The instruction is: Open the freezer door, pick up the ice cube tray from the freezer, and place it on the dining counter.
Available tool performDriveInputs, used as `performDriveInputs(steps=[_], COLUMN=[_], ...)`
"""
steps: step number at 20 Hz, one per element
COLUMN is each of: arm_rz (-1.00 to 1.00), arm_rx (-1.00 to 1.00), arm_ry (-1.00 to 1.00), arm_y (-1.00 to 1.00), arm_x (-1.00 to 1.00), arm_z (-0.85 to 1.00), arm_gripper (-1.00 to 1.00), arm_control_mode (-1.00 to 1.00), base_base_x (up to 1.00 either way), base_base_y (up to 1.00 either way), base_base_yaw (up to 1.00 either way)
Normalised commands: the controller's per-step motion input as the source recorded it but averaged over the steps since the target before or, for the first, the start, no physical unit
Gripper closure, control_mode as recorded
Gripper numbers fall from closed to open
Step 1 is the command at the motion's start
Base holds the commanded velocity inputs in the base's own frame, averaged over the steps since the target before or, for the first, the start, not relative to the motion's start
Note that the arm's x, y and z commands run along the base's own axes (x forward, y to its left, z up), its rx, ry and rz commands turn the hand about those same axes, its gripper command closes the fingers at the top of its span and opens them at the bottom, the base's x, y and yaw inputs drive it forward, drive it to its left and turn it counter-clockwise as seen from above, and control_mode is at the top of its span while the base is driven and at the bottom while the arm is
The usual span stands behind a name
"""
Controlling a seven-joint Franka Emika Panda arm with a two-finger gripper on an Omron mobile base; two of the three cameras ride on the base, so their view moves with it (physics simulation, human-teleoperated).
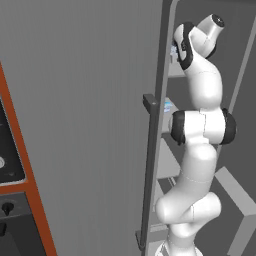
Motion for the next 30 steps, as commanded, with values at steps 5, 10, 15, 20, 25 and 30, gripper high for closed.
performDriveInputs(steps=[5, 10, 15, 20, 25, 30], arm_rz=[0.00, 0.00, 0.00, 0.00, 0.00, 0.00], arm_rx=[0.00, 0.00, 0.00, 0.00, 0.00, 0.00], arm_ry=[-0.10, -0.15, -0.15, -0.19, -0.20, -0.17], arm_y=[0.00, 0.08, 0.12, 0.08, 0.08, 0.05], arm_x=[-0.15, -0.26, -0.26, -0.32, -0.26, -0.30], arm_z=[0.12, 0.13, 0.12, 0.13, 0.06, 0.20], arm_gripper=[1.00, 1.00, 1.00, 1.00, 1.00, 1.00], arm_control_mode=[-1.00, -1.00, -1.00, -1.00, -1.00, -1.00], base_base_x=[0.00, 0.00, 0.00, 0.00, 0.00, 0.00], base_base_y=[0.00, 0.00, 0.00, 0.00, 0.00, 0.00], base_base_yaw=[0.00, 0.00, 0.00, 0.00, 0.00, 0.00])
